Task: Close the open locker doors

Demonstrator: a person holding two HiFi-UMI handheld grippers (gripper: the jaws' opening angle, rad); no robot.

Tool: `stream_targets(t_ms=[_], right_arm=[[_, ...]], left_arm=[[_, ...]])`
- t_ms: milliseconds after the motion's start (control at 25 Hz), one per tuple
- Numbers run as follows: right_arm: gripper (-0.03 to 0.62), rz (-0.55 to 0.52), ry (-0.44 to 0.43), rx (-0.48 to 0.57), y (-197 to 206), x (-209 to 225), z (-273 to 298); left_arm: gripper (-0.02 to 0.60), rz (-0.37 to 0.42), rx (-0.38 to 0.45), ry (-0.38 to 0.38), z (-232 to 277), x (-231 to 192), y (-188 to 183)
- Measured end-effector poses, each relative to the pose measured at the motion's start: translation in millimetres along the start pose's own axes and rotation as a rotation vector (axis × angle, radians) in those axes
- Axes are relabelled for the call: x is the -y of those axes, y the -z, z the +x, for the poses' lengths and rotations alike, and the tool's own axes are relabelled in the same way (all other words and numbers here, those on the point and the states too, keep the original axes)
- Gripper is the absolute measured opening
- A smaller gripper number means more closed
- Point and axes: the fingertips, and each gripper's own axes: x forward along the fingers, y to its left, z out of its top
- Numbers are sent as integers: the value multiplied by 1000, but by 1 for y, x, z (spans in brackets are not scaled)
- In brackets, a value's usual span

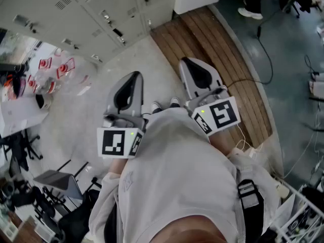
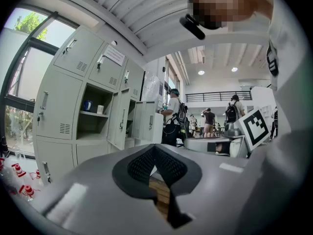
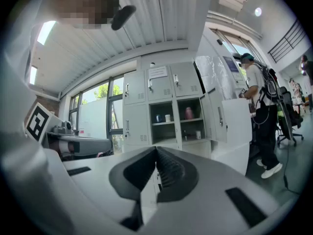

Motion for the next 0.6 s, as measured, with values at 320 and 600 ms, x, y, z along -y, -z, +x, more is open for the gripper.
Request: stream_targets(t_ms=[320,600], right_arm=[[12,84,-341,153,-9,35,-1],[12,82,-348,126,-13,46,17]], left_arm=[[8,113,0,-279,31,51,-4],[8,113,-4,-218,63,53,-7]])
